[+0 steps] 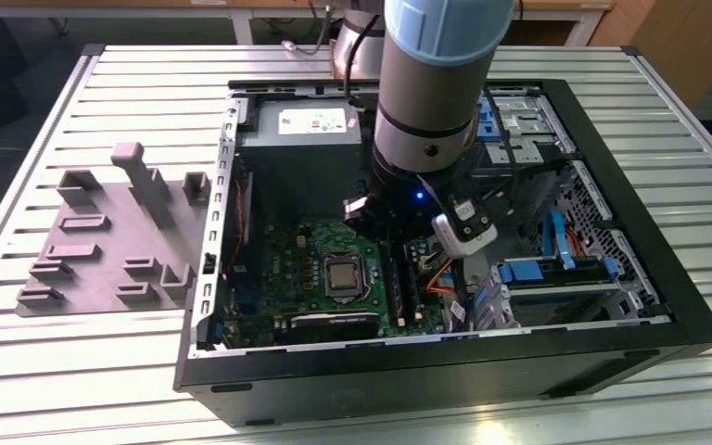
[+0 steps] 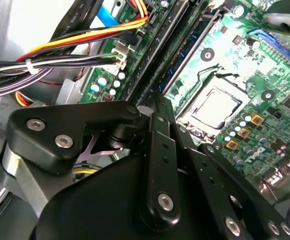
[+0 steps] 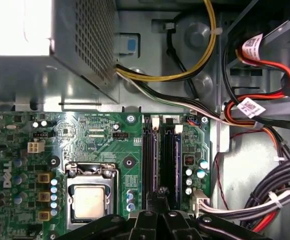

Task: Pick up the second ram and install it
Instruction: 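Press down the second ram until it locks into place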

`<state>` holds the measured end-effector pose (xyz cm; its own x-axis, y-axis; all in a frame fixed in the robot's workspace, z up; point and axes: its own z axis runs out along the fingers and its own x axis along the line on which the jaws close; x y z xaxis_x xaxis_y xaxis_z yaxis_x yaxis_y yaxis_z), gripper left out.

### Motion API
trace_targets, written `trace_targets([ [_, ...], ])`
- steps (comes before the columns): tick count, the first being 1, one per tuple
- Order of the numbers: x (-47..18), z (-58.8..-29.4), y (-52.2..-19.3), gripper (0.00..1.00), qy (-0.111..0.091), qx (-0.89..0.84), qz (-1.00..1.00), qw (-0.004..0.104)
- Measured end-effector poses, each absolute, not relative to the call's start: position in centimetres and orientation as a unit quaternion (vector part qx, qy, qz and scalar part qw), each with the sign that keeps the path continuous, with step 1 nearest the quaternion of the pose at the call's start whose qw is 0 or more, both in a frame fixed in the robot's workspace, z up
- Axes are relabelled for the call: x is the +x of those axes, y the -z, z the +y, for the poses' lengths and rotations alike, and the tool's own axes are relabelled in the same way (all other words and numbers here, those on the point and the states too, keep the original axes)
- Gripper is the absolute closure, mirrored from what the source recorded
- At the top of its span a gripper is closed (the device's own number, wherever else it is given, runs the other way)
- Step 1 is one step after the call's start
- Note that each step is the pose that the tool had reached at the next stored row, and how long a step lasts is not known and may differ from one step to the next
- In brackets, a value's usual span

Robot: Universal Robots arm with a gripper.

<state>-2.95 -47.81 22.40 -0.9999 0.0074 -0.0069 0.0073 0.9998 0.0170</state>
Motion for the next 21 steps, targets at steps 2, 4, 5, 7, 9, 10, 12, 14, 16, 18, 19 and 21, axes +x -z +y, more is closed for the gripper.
trace_targets([
  [2,-3.0,-47.8,-22.0,0.89,-0.008,0.004,1.0,0.003],
  [4,-3.0,-47.8,-21.6,0.89,-0.008,0.004,1.0,0.003],
  [5,-3.0,-47.8,-21.5,0.89,-0.008,0.004,1.0,0.003],
  [7,-2.9,-47.8,-21.3,0.89,-0.007,0.004,1.0,0.002],
  [9,-2.9,-47.8,-21.6,0.89,-0.008,0.004,1.0,0.002],
  [10,-2.9,-47.7,-21.9,0.89,-0.01,0.004,1.0,0.003],
  [12,-2.9,-47.8,-22.9,0.89,-0.009,0.004,1.0,0.002],
  [14,-2.9,-47.8,-23.8,0.89,-0.008,0.004,1.0,0.002],
  [16,-2.9,-47.8,-24.3,0.89,-0.008,0.004,1.0,0.002],
  [18,-2.9,-47.8,-24.3,0.89,-0.009,0.004,1.0,0.002],
  [19,-2.9,-47.8,-24.3,0.89,-0.009,0.004,1.0,0.002],
  [21,-2.9,-47.8,-24.4,0.89,-0.008,0.004,1.0,0.002],
])
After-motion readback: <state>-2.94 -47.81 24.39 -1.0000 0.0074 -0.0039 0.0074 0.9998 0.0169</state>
